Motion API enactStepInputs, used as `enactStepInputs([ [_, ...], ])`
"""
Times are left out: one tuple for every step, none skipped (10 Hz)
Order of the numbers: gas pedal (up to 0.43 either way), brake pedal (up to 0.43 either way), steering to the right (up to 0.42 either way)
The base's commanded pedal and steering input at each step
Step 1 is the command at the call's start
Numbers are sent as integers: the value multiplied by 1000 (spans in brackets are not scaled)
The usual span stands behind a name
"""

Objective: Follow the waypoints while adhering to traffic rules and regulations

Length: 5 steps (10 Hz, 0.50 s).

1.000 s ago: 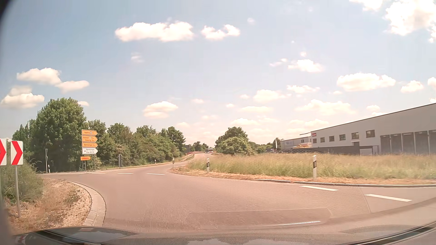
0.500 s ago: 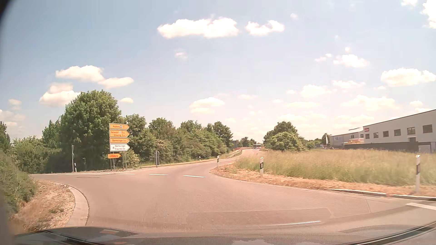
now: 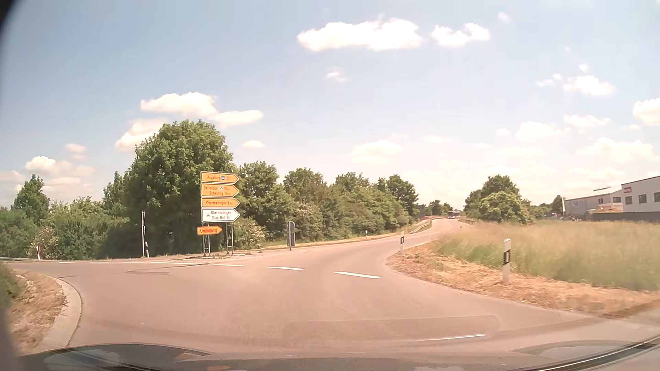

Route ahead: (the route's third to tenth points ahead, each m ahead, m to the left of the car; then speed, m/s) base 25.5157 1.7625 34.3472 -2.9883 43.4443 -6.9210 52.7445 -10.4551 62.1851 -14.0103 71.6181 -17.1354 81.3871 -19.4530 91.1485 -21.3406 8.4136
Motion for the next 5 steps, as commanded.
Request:
enactStepInputs([
  [240,12,-107],
  [240,12,-85],
  [240,12,-57],
  [248,12,-26],
  [248,12,-1],
])
